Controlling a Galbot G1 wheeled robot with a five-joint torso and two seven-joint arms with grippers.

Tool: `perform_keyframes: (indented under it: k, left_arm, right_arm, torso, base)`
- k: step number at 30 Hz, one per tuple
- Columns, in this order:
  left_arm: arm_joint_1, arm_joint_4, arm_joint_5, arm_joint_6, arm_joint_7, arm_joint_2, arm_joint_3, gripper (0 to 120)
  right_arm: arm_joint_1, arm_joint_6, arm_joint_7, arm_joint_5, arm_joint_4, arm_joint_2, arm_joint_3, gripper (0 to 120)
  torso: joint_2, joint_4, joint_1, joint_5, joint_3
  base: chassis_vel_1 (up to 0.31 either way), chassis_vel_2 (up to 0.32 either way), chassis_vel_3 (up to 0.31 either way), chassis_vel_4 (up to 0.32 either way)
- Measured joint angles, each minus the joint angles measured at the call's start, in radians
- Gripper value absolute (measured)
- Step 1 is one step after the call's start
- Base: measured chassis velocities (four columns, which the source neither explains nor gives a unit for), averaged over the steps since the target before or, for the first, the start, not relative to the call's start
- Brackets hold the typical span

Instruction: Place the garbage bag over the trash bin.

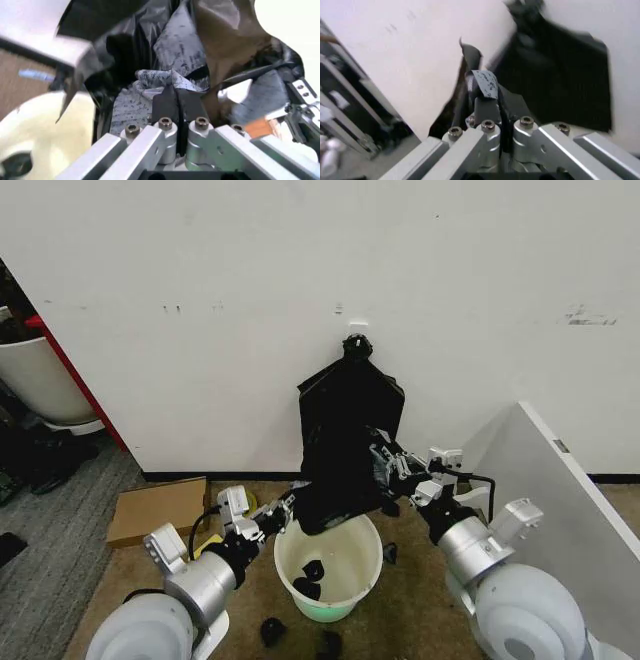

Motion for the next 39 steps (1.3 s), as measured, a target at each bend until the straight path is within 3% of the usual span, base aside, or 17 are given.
perform_keyframes:
  k: [11,17,28,33,39]
  left_arm:
    - [0.091,0.001,-0.059,0.026,-0.118,-0.002,0.021,0]
    - [0.106,0.001,-0.107,0.064,-0.209,-0.018,0.051,0]
    - [0.108,0.002,-0.093,0.077,-0.230,-0.038,0.119,0]
    - [0.109,0.028,-0.066,0.075,-0.230,-0.067,0.169,0]
    - [0.156,0.021,-0.043,0.072,-0.229,-0.056,0.195,0]
  right_arm:
    - [-0.014,-0.144,0.126,0.040,0.001,-0.004,0.010,0]
    - [-0.017,-0.311,0.302,0.138,0.001,0.012,-0.013,0]
    - [-0.002,-0.358,0.333,0.121,-0.044,0.005,-0.040,0]
    - [-0.007,-0.392,0.335,0.092,-0.039,-0.033,-0.021,0]
    - [-0.024,-0.412,0.351,0.093,-0.002,-0.063,-0.015,0]
  torso:
    - [0.000,0.0000,0.000,-0.0001,0.000]
    - [0.000,0.0000,0.000,0.0000,0.000]
    - [0.000,0.0001,0.000,0.0001,0.000]
    - [0.000,0.0001,0.000,0.0000,0.000]
    - [0.000,0.0001,0.000,-0.0001,0.000]
  base:
    - [0.000,0.000,0.000,0.000]
    - [0.000,0.000,0.000,0.000]
    - [0.000,0.000,0.000,0.000]
    - [0.000,0.000,0.000,0.000]
    - [0.000,0.000,0.000,0.000]
